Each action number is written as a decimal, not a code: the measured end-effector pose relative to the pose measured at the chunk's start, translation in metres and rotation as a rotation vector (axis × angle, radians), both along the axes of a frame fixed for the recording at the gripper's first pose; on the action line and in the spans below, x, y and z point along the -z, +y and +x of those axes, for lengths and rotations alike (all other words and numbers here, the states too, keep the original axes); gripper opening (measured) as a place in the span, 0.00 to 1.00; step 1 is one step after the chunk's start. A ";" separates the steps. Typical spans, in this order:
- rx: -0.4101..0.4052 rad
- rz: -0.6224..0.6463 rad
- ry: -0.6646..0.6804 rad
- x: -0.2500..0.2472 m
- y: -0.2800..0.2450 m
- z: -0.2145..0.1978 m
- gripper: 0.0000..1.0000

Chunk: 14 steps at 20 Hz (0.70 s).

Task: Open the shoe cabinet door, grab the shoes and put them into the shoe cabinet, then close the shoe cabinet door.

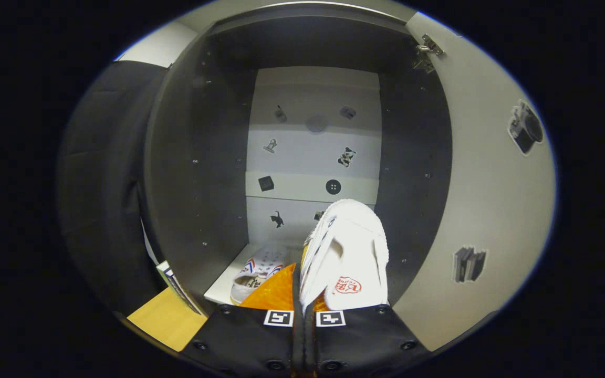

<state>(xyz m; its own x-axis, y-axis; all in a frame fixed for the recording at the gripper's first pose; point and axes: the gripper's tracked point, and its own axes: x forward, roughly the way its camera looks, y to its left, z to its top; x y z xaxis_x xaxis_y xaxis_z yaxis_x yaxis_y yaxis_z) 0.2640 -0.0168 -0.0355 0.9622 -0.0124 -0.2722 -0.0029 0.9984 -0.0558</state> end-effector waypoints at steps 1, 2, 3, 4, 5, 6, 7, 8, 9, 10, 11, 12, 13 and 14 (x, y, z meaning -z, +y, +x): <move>0.008 0.003 0.002 0.000 -0.003 0.015 0.02; 0.014 0.003 0.013 0.003 -0.006 0.029 0.02; 0.026 0.004 0.018 0.004 -0.011 0.041 0.02; 0.043 0.004 0.027 0.006 -0.018 0.057 0.02; 0.062 0.001 0.033 0.010 -0.026 0.070 0.02; 0.076 -0.005 0.043 0.015 -0.033 0.084 0.02; 0.088 -0.022 0.060 0.021 -0.040 0.096 0.02; 0.095 -0.044 0.078 0.029 -0.047 0.106 0.02; 0.094 -0.073 0.091 0.037 -0.053 0.117 0.02; 0.086 -0.111 0.106 0.045 -0.057 0.126 0.02; 0.082 -0.143 0.119 0.054 -0.060 0.133 0.02; 0.076 -0.173 0.131 0.063 -0.061 0.138 0.02; 0.073 -0.190 0.149 0.073 -0.064 0.143 0.02; 0.067 -0.189 0.176 0.085 -0.064 0.148 0.02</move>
<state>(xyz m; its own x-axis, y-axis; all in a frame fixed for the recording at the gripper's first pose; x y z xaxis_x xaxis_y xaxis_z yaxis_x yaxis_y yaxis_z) 0.4117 -0.0810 -0.1207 0.8956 -0.1408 -0.4221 0.0363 0.9686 -0.2461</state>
